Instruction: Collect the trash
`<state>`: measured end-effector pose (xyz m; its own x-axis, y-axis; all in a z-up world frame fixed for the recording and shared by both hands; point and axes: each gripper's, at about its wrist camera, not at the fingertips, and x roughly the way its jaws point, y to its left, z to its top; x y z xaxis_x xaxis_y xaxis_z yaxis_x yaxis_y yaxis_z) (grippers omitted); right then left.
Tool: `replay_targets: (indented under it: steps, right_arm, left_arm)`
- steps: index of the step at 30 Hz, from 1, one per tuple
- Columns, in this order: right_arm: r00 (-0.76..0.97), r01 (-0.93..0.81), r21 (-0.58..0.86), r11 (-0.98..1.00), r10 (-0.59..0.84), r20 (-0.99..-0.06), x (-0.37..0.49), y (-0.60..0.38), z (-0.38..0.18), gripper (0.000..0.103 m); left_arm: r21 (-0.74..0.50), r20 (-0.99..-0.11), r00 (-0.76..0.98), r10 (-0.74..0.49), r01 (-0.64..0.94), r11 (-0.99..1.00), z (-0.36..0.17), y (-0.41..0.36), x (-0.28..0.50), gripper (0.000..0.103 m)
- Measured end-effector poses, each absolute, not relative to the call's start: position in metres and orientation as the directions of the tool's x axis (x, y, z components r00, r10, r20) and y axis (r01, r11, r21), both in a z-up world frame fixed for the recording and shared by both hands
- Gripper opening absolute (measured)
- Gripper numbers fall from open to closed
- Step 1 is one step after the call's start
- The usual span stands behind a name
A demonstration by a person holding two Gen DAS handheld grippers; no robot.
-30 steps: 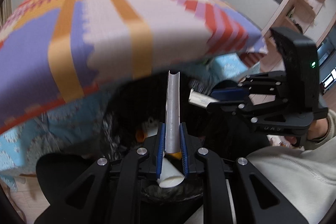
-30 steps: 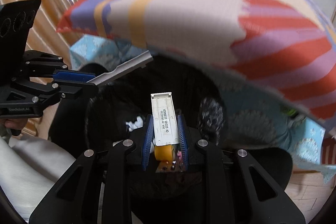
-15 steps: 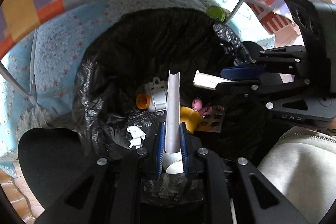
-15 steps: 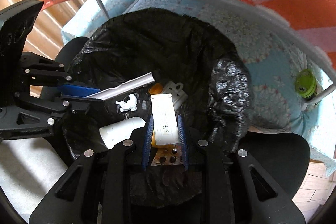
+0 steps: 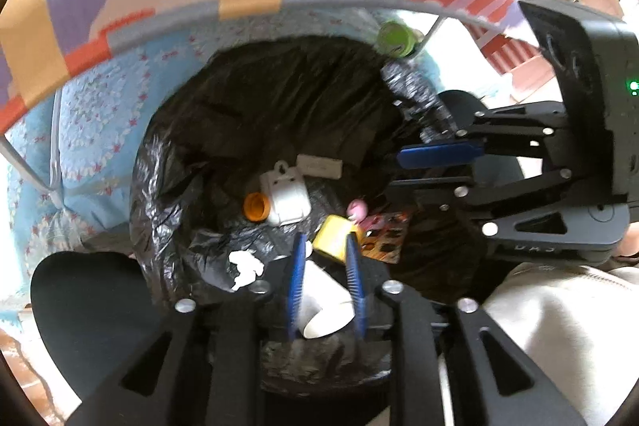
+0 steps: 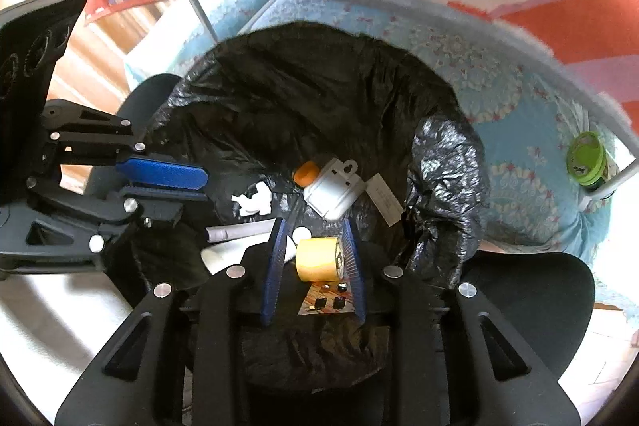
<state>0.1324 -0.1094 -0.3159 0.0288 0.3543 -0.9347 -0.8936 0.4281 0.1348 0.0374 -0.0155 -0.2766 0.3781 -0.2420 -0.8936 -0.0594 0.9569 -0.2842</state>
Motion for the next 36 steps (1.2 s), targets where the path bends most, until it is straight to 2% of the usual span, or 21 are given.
replay_targets:
  steps: [2,5,9,11,15,19,23,26,30,36]
  right_arm:
    - [0.028,-0.896,0.137,0.423,0.361,-0.932,0.131,-0.110,-0.310,0.030]
    - [0.016,-0.897,0.153,0.414,0.376,-0.926,0.129,-0.113,-0.299,0.033]
    - [0.044,-0.904,0.133,0.406,0.400,-0.916,0.123,-0.117,-0.277,0.043]
    - [0.054,-0.907,0.128,0.402,0.412,-0.909,0.120,-0.120,-0.265,0.050]
    - [0.045,-0.907,0.148,0.394,0.441,-0.897,0.117,-0.126,-0.243,0.062]
    - [0.056,-0.910,0.144,0.389,0.457,-0.887,0.113,-0.132,-0.226,0.066]
    - [0.037,-0.910,0.164,0.382,0.466,-0.884,0.109,-0.136,-0.215,0.071]
    - [0.013,-0.915,0.172,0.364,0.454,-0.891,0.102,-0.136,-0.210,0.071]
    - [0.012,-0.923,0.162,0.350,0.446,-0.895,0.091,-0.138,-0.203,0.071]
    - [0.039,-0.924,0.136,0.358,0.442,-0.896,0.081,-0.142,-0.188,0.071]
  left_arm:
    - [-0.282,-0.886,0.398,-0.239,-0.052,0.958,-0.268,-0.017,0.036,0.044]
    - [-0.289,-0.870,0.428,-0.247,-0.036,0.957,-0.255,-0.020,0.035,0.046]
    - [-0.278,-0.861,0.452,-0.235,-0.029,0.960,-0.239,-0.023,0.031,0.046]
    - [-0.273,-0.856,0.465,-0.227,-0.032,0.962,-0.231,-0.023,0.028,0.057]
    - [-0.278,-0.826,0.514,-0.230,-0.018,0.960,-0.205,-0.025,0.020,0.067]
    - [-0.282,-0.805,0.549,-0.223,-0.023,0.959,-0.185,-0.023,0.012,0.081]
    - [-0.290,-0.778,0.587,-0.226,-0.017,0.957,-0.167,-0.021,0.004,0.085]
    - [-0.294,-0.772,0.596,-0.222,-0.024,0.956,-0.158,-0.021,0.000,0.088]
    - [-0.313,-0.758,0.608,-0.237,-0.021,0.950,-0.146,-0.023,-0.006,0.088]
    - [-0.265,-0.775,0.600,-0.198,-0.026,0.964,-0.135,-0.030,-0.012,0.088]
